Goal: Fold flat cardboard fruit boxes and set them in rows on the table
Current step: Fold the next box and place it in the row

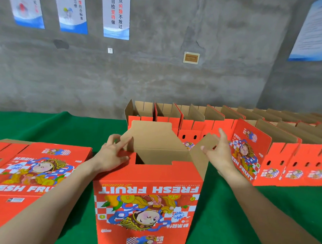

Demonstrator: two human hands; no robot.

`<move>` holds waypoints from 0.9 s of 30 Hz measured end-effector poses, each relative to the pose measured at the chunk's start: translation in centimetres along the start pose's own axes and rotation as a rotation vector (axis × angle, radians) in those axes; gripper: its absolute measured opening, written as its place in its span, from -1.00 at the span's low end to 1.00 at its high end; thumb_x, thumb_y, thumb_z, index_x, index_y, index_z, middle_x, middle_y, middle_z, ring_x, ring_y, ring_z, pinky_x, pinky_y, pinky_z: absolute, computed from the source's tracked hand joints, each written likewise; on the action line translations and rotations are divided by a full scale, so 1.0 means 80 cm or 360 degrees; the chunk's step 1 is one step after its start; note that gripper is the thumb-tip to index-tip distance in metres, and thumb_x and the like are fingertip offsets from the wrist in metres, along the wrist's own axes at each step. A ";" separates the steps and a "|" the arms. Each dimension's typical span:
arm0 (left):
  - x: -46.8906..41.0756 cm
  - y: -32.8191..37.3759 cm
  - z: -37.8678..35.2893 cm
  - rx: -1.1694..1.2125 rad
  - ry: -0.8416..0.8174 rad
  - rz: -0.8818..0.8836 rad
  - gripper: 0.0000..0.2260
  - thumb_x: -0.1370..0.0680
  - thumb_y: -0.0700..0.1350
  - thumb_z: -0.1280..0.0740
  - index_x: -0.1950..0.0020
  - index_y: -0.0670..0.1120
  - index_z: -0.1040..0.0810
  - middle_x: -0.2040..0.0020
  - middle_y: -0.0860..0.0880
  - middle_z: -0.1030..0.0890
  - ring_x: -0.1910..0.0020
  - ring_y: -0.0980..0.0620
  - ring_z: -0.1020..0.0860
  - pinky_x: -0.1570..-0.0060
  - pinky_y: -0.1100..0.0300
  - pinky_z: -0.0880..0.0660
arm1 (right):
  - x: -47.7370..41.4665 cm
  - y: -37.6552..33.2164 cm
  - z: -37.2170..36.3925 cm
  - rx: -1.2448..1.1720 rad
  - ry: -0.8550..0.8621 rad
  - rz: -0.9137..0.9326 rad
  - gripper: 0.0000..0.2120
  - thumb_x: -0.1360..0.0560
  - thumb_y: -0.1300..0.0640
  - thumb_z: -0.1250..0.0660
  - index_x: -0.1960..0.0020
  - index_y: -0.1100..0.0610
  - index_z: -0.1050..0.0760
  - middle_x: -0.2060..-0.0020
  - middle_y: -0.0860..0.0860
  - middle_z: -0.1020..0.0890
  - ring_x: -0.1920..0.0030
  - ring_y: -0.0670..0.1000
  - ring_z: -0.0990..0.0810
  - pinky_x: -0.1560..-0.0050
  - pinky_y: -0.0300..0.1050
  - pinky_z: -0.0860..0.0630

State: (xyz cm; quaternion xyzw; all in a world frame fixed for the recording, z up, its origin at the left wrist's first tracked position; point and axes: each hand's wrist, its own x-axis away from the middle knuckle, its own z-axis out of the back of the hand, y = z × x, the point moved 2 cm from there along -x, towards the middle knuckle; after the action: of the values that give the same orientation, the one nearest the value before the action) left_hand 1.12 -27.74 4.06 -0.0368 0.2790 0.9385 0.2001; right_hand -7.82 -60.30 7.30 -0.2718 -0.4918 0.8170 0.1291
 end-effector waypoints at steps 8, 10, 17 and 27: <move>-0.001 -0.008 0.002 0.0124 -0.0011 0.0048 -0.45 -0.53 -0.07 -0.35 -0.48 0.14 -0.26 -0.44 -0.04 -0.16 -0.40 -0.13 -0.20 -0.44 -0.05 -0.14 | 0.035 -0.029 -0.056 0.0633 -0.0691 0.0823 -0.82 -0.47 0.17 -0.40 -0.06 0.13 -0.66 -0.13 0.00 -0.65 -0.15 -0.08 -0.59 -0.23 -0.12 -0.46; 0.002 -0.007 0.002 0.0174 0.0021 0.0007 -0.45 -0.53 -0.08 -0.36 -0.48 0.13 -0.27 -0.43 -0.04 -0.18 -0.39 -0.14 -0.23 -0.44 -0.06 -0.16 | 0.039 -0.022 -0.063 0.0747 -0.0838 0.0811 -0.80 -0.54 0.10 -0.32 0.10 0.17 -0.67 -0.09 0.07 -0.66 -0.16 -0.01 -0.60 -0.20 -0.07 -0.47; 0.017 0.006 0.006 0.0194 0.0282 -0.0279 -0.10 -0.43 -0.13 -0.48 -0.53 0.21 0.07 -0.16 0.02 -0.35 -0.15 0.05 -0.33 -0.24 0.16 -0.30 | 0.041 -0.010 -0.062 0.0500 -0.0556 0.0547 -0.75 -0.57 0.17 -0.28 0.18 0.21 -0.67 0.16 -0.01 -0.71 0.16 -0.16 -0.62 0.01 -0.20 -0.48; 0.014 0.003 0.007 0.0194 -0.0149 0.0035 -0.61 -0.38 0.34 -0.34 0.07 0.05 -0.43 0.03 0.02 -0.53 -0.03 0.01 -0.47 -0.13 0.03 -0.43 | 0.019 -0.018 -0.074 0.0530 -0.0895 0.0063 -0.55 -0.54 0.03 -0.31 -0.41 0.05 -0.39 -0.45 -0.02 -0.34 -0.47 -0.01 -0.23 -0.42 -0.12 -0.12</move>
State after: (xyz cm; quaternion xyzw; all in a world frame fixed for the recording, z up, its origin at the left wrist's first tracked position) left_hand 0.01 -27.17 4.44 0.0224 0.3264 0.9226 0.2046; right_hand -5.81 -54.52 5.93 -0.0202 -0.3625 0.9317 0.0150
